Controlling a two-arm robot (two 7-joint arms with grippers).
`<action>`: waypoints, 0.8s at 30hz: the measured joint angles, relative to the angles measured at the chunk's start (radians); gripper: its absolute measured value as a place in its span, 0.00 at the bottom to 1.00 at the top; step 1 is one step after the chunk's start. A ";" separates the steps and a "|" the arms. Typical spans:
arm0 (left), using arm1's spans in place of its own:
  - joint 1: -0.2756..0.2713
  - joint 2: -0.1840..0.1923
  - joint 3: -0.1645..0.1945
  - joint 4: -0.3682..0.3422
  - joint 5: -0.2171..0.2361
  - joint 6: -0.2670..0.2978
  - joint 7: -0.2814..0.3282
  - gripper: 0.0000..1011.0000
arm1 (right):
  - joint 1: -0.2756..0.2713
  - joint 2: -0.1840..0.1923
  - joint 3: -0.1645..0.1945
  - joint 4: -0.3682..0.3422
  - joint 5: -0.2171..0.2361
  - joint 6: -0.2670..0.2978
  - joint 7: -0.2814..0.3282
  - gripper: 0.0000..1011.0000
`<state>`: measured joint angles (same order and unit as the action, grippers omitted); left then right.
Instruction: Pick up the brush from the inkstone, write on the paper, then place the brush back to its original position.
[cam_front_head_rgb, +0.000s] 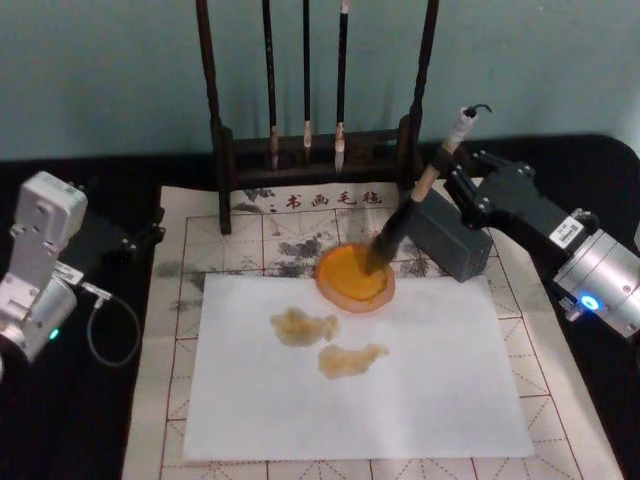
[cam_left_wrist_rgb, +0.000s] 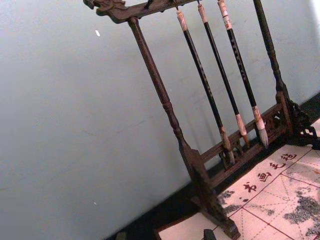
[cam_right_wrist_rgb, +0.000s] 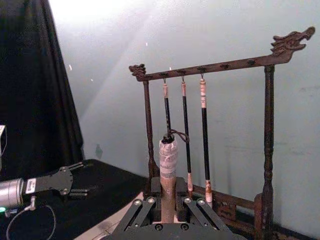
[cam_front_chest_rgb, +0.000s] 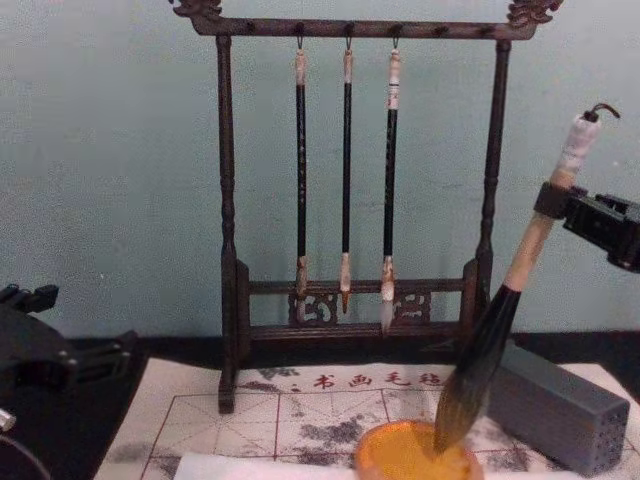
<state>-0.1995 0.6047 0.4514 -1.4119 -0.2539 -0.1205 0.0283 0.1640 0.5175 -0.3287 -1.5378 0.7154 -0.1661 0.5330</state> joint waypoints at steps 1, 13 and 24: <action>0.000 0.000 0.000 0.000 0.000 0.000 0.000 0.99 | -0.001 0.000 0.001 0.000 -0.003 -0.001 0.003 0.18; 0.000 0.000 0.000 0.000 0.000 0.000 0.000 0.99 | -0.021 -0.003 0.025 -0.008 -0.033 -0.003 0.022 0.18; 0.000 0.000 0.000 0.000 0.000 0.000 0.000 0.99 | -0.050 0.001 0.047 -0.022 -0.043 0.005 0.022 0.18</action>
<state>-0.1995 0.6047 0.4514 -1.4119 -0.2539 -0.1205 0.0283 0.1140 0.5184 -0.2821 -1.5603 0.6726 -0.1607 0.5551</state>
